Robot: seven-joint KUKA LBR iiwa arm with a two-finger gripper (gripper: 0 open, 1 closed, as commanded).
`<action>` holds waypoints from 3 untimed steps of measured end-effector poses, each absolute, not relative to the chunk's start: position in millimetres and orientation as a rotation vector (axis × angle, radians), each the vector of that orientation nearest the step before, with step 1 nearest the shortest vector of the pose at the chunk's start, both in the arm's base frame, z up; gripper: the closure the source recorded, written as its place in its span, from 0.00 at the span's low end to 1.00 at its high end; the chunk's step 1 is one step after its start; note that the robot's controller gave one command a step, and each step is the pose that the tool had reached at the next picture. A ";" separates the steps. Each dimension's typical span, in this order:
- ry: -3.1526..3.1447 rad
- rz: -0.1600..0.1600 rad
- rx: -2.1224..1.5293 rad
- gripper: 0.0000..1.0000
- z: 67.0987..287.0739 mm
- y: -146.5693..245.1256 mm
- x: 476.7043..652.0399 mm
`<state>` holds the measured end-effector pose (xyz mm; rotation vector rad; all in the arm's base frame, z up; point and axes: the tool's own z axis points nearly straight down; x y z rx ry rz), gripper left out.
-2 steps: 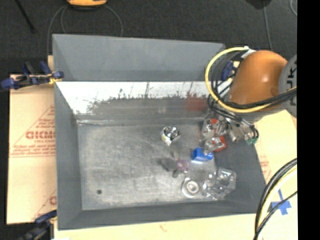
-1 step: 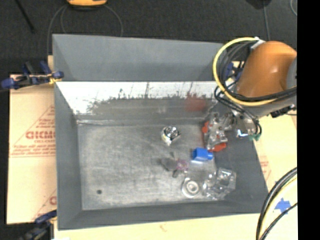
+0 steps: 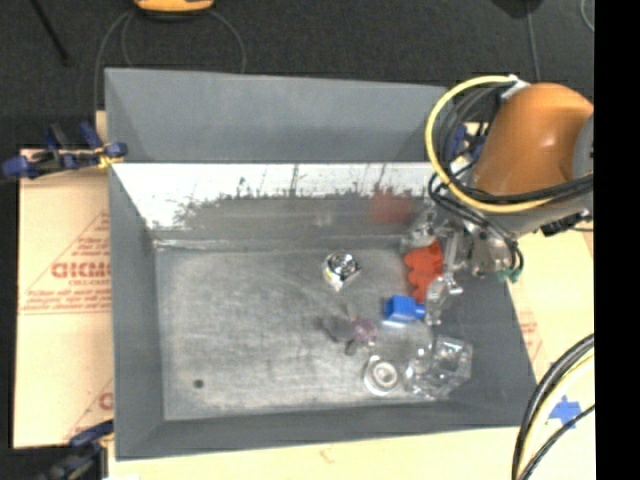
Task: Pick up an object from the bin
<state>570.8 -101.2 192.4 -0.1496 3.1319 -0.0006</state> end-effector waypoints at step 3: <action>3.129 -0.009 -0.081 1.00 212.7 -146.4 534.4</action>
Offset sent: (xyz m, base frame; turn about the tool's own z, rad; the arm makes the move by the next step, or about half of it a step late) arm -0.0461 -0.0419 -0.1224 0.0679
